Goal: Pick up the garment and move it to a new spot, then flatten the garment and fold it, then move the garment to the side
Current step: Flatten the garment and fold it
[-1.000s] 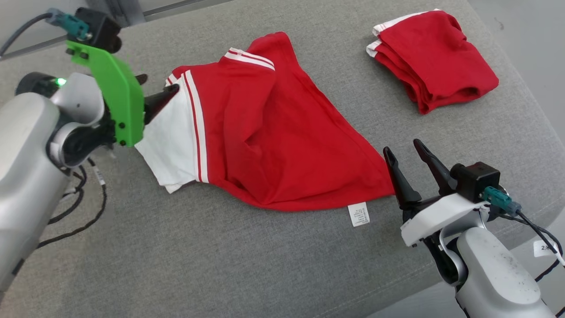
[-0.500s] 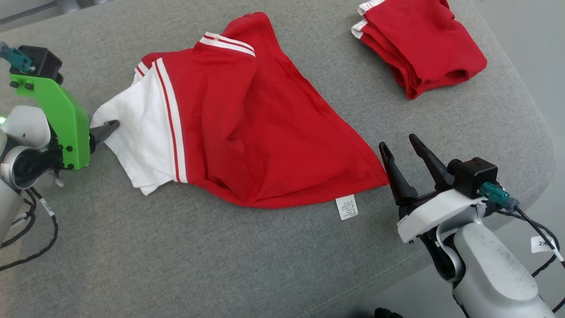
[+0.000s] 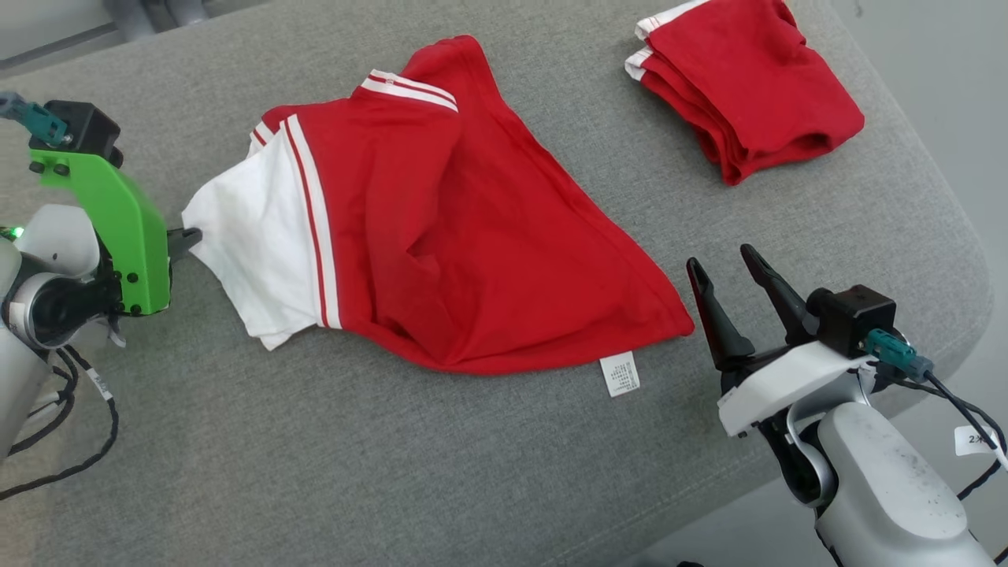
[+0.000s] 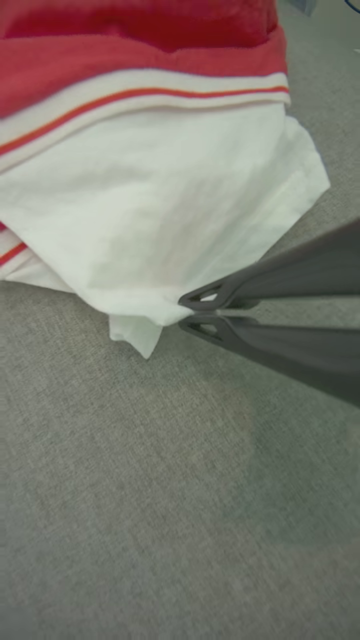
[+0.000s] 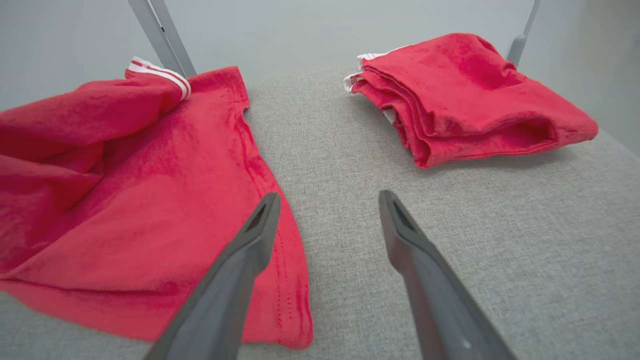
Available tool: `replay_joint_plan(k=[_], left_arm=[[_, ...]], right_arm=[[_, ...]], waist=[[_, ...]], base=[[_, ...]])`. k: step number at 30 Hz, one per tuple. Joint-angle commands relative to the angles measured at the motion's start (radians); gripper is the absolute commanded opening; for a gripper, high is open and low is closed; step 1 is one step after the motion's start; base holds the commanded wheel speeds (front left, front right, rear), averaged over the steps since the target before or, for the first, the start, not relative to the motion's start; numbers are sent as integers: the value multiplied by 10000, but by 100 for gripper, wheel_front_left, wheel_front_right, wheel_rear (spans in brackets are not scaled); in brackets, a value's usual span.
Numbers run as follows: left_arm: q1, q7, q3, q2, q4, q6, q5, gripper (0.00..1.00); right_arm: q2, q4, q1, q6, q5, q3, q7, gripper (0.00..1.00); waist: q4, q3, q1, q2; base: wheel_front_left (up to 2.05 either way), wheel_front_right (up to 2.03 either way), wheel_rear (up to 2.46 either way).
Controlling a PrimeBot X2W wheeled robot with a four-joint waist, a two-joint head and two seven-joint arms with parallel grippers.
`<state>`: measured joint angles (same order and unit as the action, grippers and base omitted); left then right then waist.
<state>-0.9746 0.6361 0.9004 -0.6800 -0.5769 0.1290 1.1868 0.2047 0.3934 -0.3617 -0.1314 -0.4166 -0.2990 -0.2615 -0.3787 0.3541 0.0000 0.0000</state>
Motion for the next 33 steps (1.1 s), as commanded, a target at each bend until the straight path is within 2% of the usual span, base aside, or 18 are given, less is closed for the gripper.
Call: replay_joint_plan(k=[1, 11, 18, 25, 33], left_arm=[[182, -73, 41, 54, 110, 26, 125, 0], [508, -286, 342, -38, 1007, 26, 843, 0], [1254, 66, 333, -712, 1808, 18, 1680, 0], [2421, 469, 332, -1533, 2847, -447, 2452, 0], [4068, 422, 555, -2214, 4364, -1095, 3214, 0]], right_arm=[[80, 10, 111, 15, 84, 26, -34, 100], [418, -104, 642, 17, 164, 336, 306, 100], [639, -391, 1170, 15, 263, 696, 673, 100], [671, -745, 1737, 16, 335, 1020, 1035, 100], [614, -1080, 2088, 16, 412, 1295, 1360, 100]], waist=[[325, -369, 0, 0], [1734, -1653, 0, 0], [2903, -2415, 0, 0], [3841, -2906, 0, 0], [4316, -3064, 0, 0]], base=[[0, 0, 0], [0, 0, 0], [0, 0, 0], [0, 0, 0], [0, 0, 0]])
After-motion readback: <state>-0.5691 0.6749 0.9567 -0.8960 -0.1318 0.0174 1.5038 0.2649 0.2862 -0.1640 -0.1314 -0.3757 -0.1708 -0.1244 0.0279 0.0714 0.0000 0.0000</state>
